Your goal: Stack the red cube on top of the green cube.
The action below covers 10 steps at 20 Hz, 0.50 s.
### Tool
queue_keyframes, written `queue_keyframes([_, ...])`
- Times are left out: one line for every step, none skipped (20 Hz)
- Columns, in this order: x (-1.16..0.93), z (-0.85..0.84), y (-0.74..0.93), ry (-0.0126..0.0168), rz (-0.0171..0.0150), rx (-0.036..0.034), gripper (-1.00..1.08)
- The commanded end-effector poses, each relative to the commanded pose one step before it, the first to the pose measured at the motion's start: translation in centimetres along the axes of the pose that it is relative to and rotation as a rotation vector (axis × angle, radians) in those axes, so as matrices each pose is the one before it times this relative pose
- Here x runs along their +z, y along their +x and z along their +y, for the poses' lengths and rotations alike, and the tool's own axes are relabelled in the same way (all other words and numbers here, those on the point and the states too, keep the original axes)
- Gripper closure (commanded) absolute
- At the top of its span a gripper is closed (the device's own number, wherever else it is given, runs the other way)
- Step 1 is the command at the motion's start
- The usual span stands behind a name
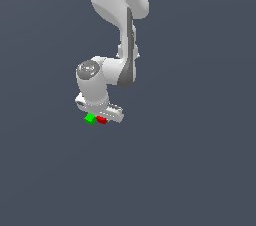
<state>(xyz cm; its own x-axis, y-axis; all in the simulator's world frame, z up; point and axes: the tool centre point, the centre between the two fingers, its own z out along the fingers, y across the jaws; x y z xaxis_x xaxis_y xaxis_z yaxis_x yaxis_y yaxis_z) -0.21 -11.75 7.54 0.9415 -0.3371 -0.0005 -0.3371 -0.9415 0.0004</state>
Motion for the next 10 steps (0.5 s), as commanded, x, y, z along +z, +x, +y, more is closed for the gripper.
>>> queue_keyframes([0.461,2.497,-0.050,0.00012,0.00078,-0.00105,1.08])
queue_keyframes([0.166,0.858,0.001,0.00000,0.00000,0.00000,1.08])
queue_keyframes([0.151,0.783,0.003,0.00000,0.00000,0.00000,1.08])
queue_keyframes([0.137,0.706,0.004,0.00000,0.00000,0.00000,1.08])
queue_keyframes([0.122,0.630,0.006,0.00000,0.00000,0.00000,1.08])
queue_keyframes([0.107,0.554,0.008,0.00000,0.00000,0.00000,1.08])
queue_keyframes([0.093,0.478,0.011,0.00000,0.00000,0.00000,1.08])
queue_keyframes([0.078,0.401,0.015,0.00000,0.00000,0.00000,1.08])
queue_keyframes([0.064,0.325,0.020,0.00000,0.00000,0.00000,1.08])
queue_keyframes([0.068,0.212,0.026,0.00007,-0.00032,-0.00061,1.08])
